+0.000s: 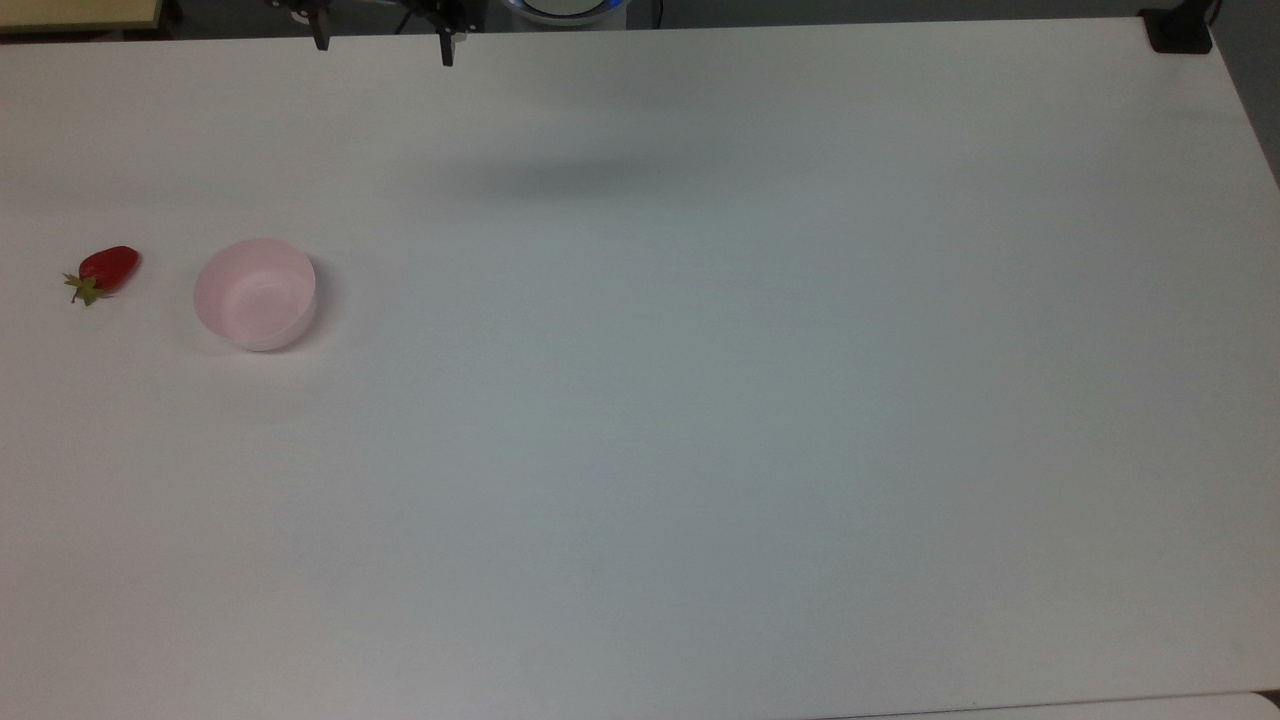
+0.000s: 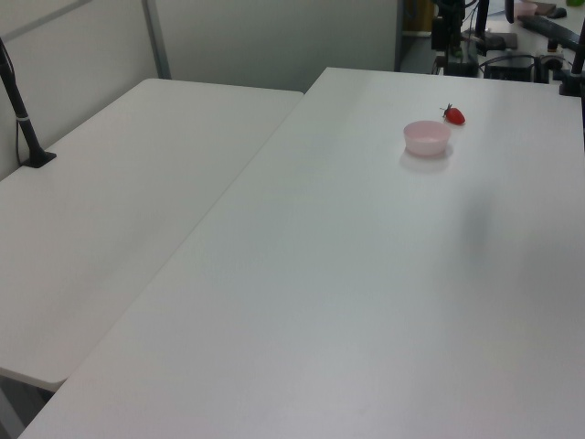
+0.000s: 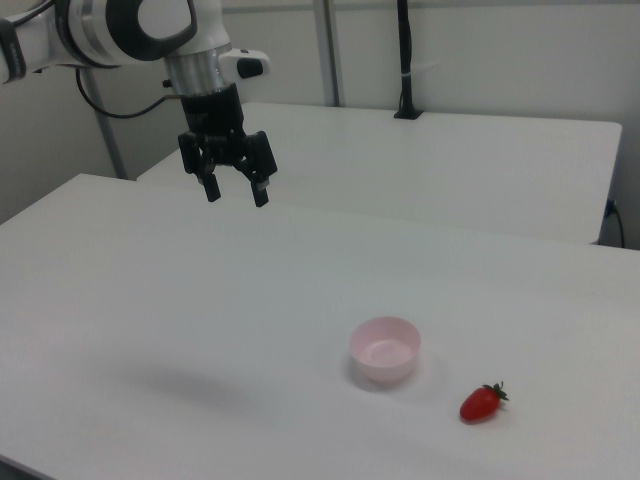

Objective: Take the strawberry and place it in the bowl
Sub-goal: 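Move the open gripper from its start pose toward the red strawberry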

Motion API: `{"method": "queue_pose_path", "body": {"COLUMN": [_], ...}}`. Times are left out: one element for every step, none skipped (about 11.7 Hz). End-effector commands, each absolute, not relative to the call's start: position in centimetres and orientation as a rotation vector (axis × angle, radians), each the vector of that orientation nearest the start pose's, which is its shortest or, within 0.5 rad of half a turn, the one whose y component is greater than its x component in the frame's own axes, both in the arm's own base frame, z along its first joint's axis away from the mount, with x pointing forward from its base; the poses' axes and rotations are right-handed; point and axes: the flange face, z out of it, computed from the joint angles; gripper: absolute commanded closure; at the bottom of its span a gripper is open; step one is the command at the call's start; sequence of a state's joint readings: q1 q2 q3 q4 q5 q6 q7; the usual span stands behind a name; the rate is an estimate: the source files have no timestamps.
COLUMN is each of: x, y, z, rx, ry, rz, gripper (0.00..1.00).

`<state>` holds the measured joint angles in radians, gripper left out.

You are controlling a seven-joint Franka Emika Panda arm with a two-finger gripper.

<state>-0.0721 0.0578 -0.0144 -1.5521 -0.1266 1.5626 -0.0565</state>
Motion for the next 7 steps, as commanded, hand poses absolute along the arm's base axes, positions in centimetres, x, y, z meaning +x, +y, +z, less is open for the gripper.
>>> {"method": "queue_pose_path", "body": {"x": [56.07, 56.10, 56.04, 56.04, 56.06, 56.05, 55.95], "y": [-5.93, -6.02, -6.02, -6.02, -6.04, -6.12, -6.73], "z": [60.14, 60.05, 60.13, 60.13, 60.14, 60.14, 60.19], "rx": [-3.244, -3.244, -3.244, -3.244, -3.246, -3.245, -3.246], "ry": [0.013, 0.015, 0.015, 0.013, 0.015, 0.018, 0.035], "rz": [0.131, 0.134, 0.134, 0.134, 0.132, 0.132, 0.135], "gripper": [0.00, 0.00, 0.00, 0.00, 0.00, 0.00, 0.00]}}
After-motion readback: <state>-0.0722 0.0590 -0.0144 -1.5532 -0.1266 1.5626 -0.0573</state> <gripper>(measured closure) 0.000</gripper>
